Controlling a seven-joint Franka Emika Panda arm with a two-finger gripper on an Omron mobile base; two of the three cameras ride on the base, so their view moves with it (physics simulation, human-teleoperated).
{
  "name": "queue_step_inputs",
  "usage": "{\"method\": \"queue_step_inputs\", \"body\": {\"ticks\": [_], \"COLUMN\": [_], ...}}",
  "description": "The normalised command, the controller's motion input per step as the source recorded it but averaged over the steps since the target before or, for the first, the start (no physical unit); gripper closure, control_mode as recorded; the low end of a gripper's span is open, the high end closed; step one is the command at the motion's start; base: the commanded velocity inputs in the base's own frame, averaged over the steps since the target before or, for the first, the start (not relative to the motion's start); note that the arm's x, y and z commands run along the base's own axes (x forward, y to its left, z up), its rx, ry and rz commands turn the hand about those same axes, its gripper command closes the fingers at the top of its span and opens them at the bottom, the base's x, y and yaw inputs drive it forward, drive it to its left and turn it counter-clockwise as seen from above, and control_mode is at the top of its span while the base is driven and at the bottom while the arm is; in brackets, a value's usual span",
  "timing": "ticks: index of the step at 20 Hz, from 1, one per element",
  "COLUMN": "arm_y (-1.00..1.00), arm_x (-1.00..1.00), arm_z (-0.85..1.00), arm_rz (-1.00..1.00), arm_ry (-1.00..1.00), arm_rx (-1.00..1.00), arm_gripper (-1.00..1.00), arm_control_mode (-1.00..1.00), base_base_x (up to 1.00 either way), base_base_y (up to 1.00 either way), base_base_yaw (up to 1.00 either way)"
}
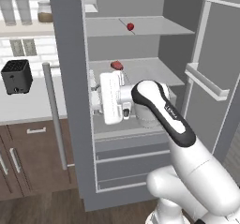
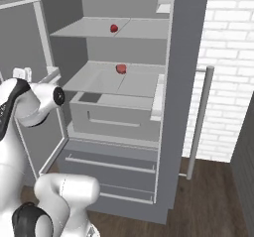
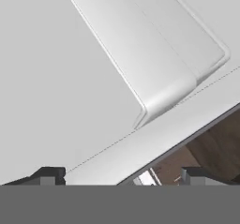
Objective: Take the strawberry from the fridge and place it on top of the pancake, located on the dining counter.
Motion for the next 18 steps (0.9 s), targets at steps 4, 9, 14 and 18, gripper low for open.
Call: {"method": "queue_step_inputs", "body": {"ticks": [4, 9, 14, 18], "arm_y": [-0.69, -0.72, -0.86, -1.00], "arm_x": [-0.06, 0.01, 0.01, 0.00], "arm_z": [0.01, 0.06, 0.00, 0.00], "arm_rz": [0.00, 0.01, 0.09, 0.30], "arm_ry": [0.00, -0.05, -0.15, -0.11], "arm_rx": [-0.20, -0.33, -0.57, -0.57], "arm_gripper": [-1.00, -1.00, -1.00, -1.00], "arm_control_mode": [-1.00, -1.00, -1.00, -1.00], "base_base_x": [0.00, 0.00, 0.00, 0.00], "base_base_y": [0.00, 0.00, 0.00, 0.00], "base_base_yaw": [0.00, 0.00, 0.00, 0.00]}}
